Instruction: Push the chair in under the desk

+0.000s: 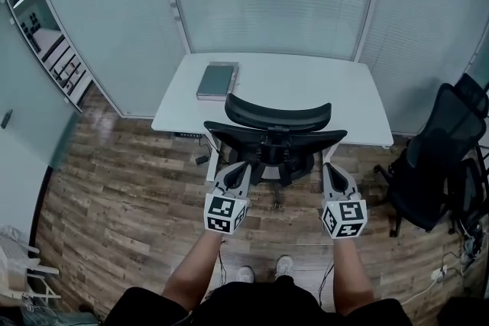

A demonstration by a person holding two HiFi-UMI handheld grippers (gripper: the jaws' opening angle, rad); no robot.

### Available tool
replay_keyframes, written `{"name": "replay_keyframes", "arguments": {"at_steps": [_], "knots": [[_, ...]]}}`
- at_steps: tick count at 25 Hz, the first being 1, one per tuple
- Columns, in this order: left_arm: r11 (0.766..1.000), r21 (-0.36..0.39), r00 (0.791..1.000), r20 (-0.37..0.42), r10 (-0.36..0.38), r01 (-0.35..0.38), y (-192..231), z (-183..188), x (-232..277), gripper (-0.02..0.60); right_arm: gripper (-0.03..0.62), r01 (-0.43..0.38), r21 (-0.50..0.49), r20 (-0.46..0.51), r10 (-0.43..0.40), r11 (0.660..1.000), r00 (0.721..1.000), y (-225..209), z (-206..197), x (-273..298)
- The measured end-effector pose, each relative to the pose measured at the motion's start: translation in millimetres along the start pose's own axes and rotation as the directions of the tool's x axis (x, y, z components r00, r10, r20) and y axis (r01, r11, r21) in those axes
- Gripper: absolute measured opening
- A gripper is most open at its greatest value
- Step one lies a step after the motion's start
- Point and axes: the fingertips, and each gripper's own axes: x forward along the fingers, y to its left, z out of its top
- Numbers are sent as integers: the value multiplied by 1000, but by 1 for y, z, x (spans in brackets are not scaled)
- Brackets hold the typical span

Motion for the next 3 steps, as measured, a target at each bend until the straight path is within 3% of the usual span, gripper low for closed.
{"name": "replay_keyframes", "arguments": {"at_steps": [3], "knots": [[1000,0,1000,5,-12,12,-1,4,2,12,2,-8,-23,-5,8,1000,1000,0,1,4]]}}
